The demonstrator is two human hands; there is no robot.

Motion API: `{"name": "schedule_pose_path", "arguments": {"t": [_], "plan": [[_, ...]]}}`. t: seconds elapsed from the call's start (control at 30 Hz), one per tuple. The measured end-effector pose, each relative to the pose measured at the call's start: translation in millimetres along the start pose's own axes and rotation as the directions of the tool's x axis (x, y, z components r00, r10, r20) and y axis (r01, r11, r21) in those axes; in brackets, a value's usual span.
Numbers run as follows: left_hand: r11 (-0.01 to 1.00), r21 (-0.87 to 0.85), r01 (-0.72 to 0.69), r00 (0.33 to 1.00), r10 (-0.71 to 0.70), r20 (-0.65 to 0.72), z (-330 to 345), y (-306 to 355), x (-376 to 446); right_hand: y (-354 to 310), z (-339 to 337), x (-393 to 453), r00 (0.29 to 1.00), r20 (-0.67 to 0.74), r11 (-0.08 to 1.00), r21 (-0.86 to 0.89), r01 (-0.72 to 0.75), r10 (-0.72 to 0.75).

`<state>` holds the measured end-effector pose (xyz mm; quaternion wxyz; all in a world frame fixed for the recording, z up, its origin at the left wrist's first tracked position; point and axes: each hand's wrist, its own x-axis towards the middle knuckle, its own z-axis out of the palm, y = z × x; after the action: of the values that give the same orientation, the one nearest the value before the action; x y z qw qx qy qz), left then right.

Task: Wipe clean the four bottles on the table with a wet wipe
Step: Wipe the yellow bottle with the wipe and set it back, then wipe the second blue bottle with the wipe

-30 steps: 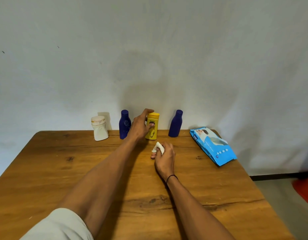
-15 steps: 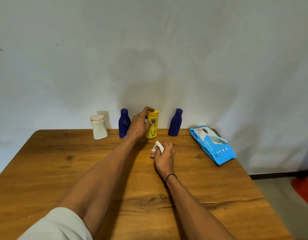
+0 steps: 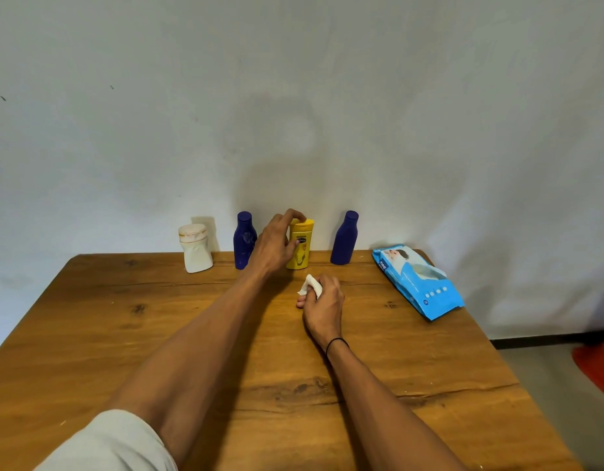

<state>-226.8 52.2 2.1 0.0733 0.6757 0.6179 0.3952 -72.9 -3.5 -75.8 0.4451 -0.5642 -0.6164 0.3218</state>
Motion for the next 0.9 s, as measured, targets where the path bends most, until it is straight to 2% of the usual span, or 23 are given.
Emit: {"name": "schedule_pose_path", "arguments": {"t": [0.2, 0.47, 0.53, 0.6, 0.7, 0.77, 0.83, 0.9], "plan": [[1.000, 0.017, -0.009, 0.999, 0.008, 0.053, -3, 1, 2, 0, -1, 0, 1.000, 0.007, 1.000, 0.005, 0.007, -0.007], [1.000, 0.009, -0.005, 0.999, 0.005, 0.046, -5, 0, -3, -1, -1, -1, 1.000, 0.008, 1.000, 0.007, 0.008, -0.008], [0.999, -0.019, -0.033, 0.999, 0.033, -0.034, -10, 4, -6, -1, -1, 0, 1.000, 0.010, 1.000, 0.005, 0.005, -0.005], [0.995, -0.060, -0.075, 0.978, 0.062, -0.197, -21, 12, -13, 0, -1, 0, 1.000, 0.011, 1.000, 0.006, 0.010, -0.010], [0.992, -0.081, -0.091, 0.892, 0.045, -0.450, -47, 11, -23, 1, -1, 0, 1.000, 0.014, 1.000, 0.002, 0.024, -0.024], [0.993, -0.115, -0.040, 0.837, -0.030, -0.547, -66, -4, -26, 1, -1, 0, 0.999, 0.012, 1.000, -0.008, 0.030, -0.030], [0.988, -0.150, 0.030, 0.832, -0.108, -0.544, -84, -23, -27, 1, 0, 0, 0.999, 0.003, 0.999, -0.015, 0.038, -0.038], [0.991, -0.123, 0.059, 0.906, -0.105, -0.411, -94, -43, -26, 1, -1, 0, 0.999, 0.001, 0.999, -0.012, 0.041, -0.041]]}}
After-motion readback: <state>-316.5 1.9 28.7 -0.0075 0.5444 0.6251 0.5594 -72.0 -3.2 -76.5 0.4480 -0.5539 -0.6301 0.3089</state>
